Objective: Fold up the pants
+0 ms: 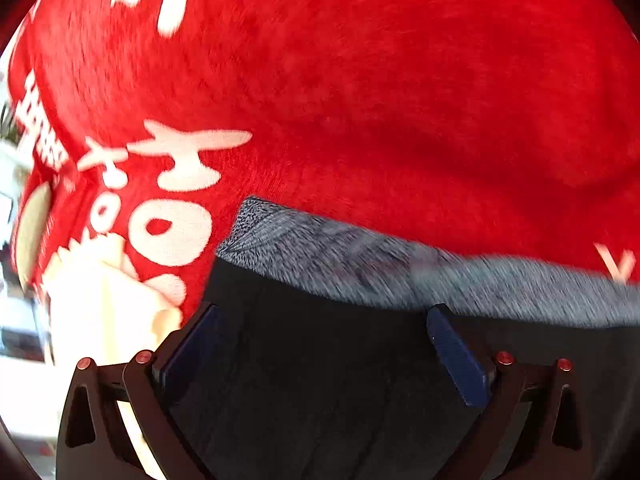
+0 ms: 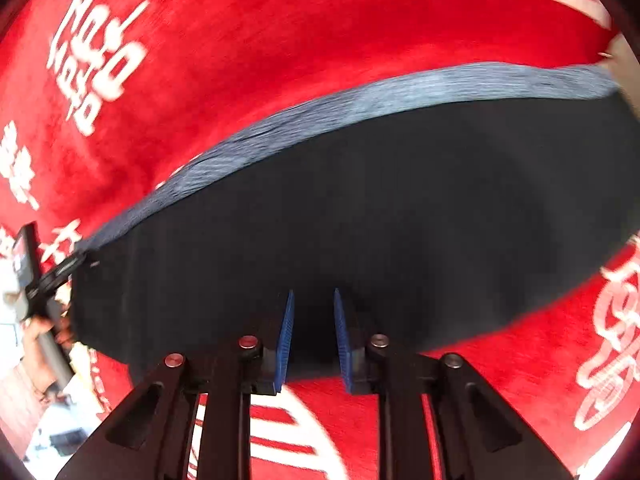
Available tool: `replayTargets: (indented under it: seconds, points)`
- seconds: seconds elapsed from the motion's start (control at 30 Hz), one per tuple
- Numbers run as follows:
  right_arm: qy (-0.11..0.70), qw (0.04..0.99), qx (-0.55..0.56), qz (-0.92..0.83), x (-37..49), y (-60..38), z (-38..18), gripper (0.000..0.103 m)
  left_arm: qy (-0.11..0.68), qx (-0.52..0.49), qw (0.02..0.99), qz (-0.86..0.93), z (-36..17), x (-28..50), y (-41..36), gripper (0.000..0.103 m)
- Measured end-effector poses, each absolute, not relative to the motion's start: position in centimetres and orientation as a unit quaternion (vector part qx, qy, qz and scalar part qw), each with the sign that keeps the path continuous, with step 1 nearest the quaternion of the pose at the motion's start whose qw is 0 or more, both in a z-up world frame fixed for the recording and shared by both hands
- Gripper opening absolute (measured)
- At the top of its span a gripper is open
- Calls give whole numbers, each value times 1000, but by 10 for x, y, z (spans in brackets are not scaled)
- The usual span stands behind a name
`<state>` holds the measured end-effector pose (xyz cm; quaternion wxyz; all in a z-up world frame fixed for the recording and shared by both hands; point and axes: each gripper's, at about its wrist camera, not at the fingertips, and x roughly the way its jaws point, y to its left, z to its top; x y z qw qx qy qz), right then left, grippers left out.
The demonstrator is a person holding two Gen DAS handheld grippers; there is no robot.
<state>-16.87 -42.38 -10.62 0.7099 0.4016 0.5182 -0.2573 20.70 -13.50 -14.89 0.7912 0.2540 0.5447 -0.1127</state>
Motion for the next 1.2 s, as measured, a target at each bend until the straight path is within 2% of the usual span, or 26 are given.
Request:
replayTargets:
  seconds: [0.07,0.23,0.5,0.57,0.67,0.7,0.87,0.93,1.1,1.2]
  points:
    - [512,704,408,-276,-185,-431,-98,25,541,254,789,-144,-133,184,-140,103]
    - [496,714,370,-329,-217,-450,-70,25,549,237,767,-232,-110,105,-183,103]
    - [483,688,360,-404,-250,-542,-78,25,555,232,742,-297,-133,-2,-285,103]
    - [473,701,363,-392,-250,-570,-81,26,556,247,739,-290,-145,-10,-299,103]
    - [476,721,363,-349,-228,-594,-95,37,562,248,740,-275,-163,-18,-298,103]
    - [480,723,368,-334,-221,-601,-103,38,557,237,748,-272,-162,-18,-294,103]
    - [488,711,325,-389,-224,-632,-116,33,565,226,750,-261,-166,-18,-292,103]
    - [477,692,343,-418,-242,-649,-112,30,563,233,750,-258,-166,-17,-293,103]
    - [475,698,343,-411,-279,-629,-75,34,566,231,749,-256,-169,-23,-293,103]
    - [498,690,337,-402,-293,-600,-83,36,563,240,748,-256,-168,-23,-294,103]
